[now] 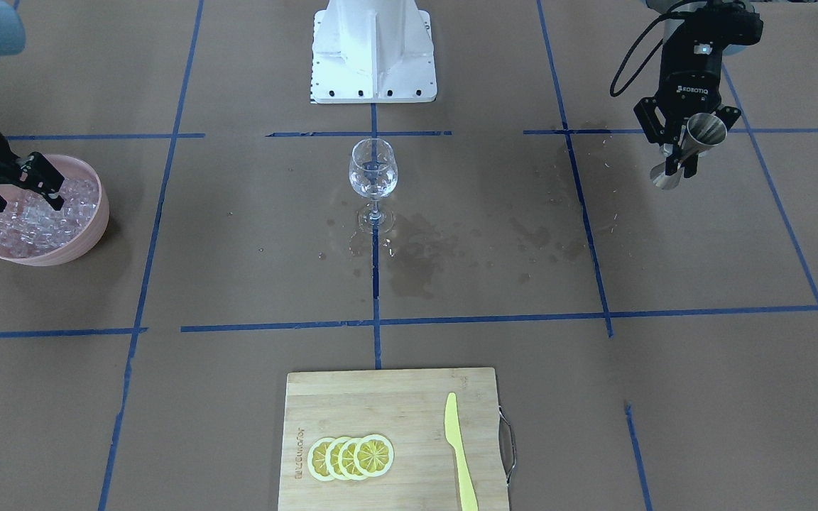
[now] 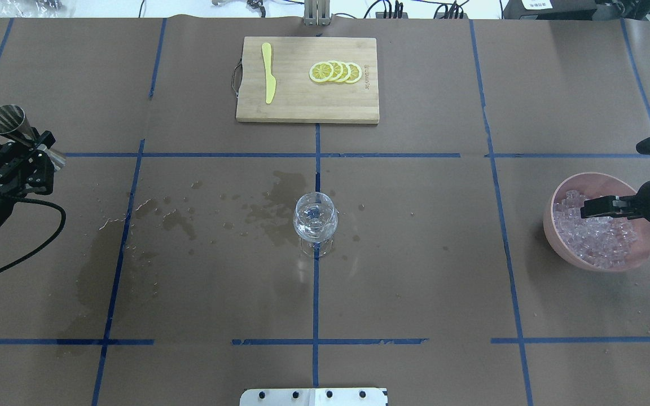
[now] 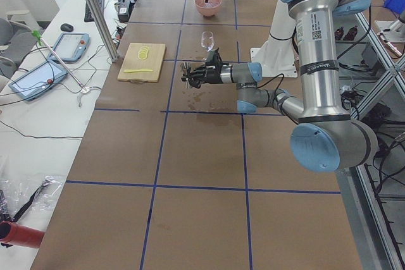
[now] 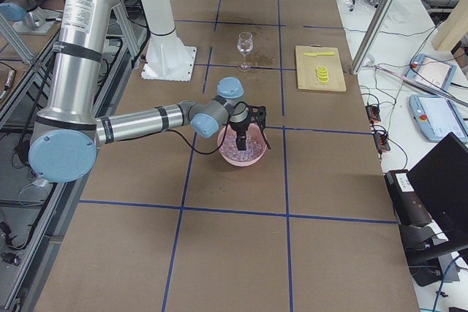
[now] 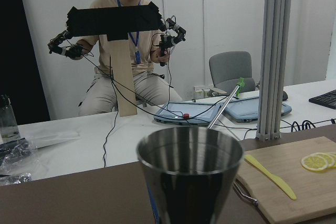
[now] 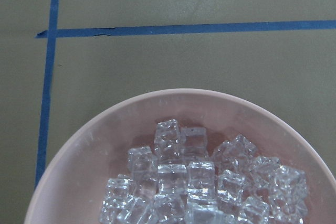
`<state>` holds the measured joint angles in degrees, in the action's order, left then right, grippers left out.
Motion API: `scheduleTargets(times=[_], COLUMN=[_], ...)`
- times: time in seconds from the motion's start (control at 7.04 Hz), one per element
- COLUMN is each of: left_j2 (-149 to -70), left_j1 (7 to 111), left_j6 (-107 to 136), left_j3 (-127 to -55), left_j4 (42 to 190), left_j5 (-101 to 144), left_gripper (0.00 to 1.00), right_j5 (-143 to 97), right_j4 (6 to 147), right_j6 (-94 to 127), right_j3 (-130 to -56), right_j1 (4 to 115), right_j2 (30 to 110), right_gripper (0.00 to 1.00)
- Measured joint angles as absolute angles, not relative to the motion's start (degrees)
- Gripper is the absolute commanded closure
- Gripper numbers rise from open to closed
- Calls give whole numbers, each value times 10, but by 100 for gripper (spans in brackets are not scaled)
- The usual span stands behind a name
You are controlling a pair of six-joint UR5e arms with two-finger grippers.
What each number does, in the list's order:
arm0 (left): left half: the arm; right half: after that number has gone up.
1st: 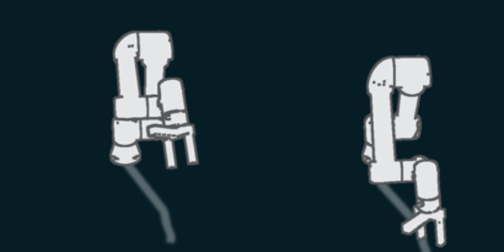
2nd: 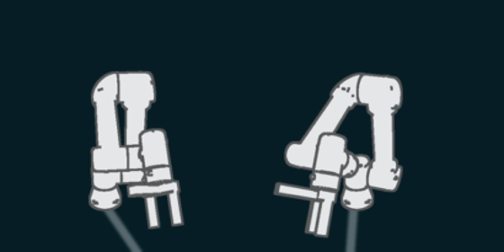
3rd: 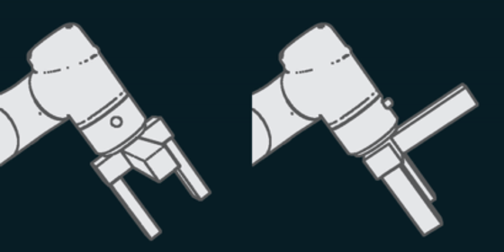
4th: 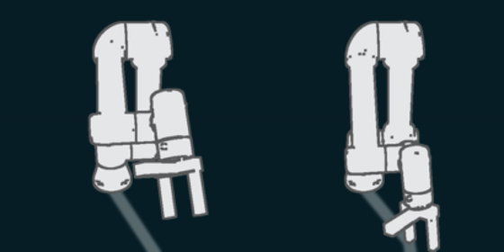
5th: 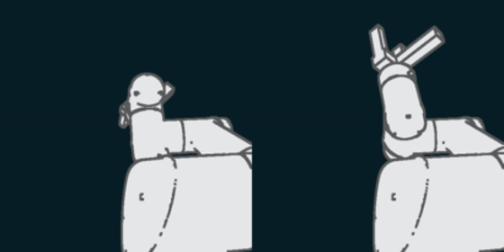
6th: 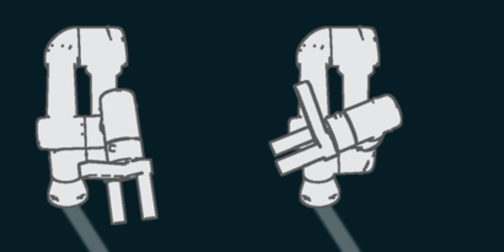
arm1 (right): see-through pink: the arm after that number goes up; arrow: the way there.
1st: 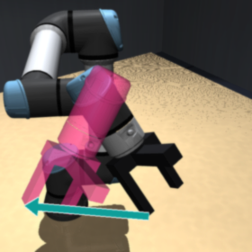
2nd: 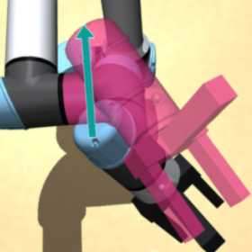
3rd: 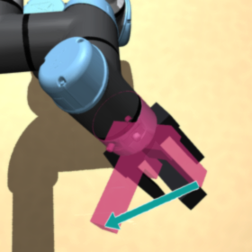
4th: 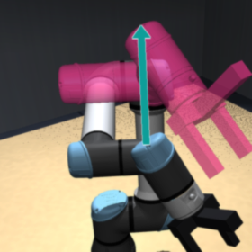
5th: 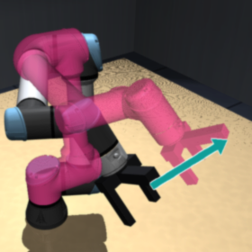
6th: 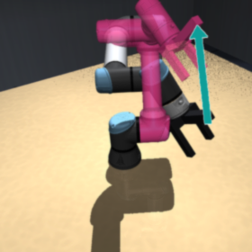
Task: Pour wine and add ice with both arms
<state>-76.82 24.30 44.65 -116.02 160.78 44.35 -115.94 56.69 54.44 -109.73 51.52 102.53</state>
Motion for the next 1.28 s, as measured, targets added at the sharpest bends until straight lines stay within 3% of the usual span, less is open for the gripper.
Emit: scheduleTargets(times=[0.43, 0.71, 1.28], left_j2=[-768, -768, -768], left_j1=[243, 243, 243], left_j6=[446, 446, 446], left_j3=[-1160, -1159, -1158], left_j4=[1608, 1607, 1607], left_j5=[444, 444, 444], left_gripper=[100, 100, 100], right_j5=[-1159, -1160, -1161], right_j4=[566, 567, 567], right_j6=[545, 545, 540], right_j3=[-1085, -1080, -1076], right_j1=[514, 513, 512], right_j2=[1022, 1020, 1019], right_gripper=[26, 32, 89])
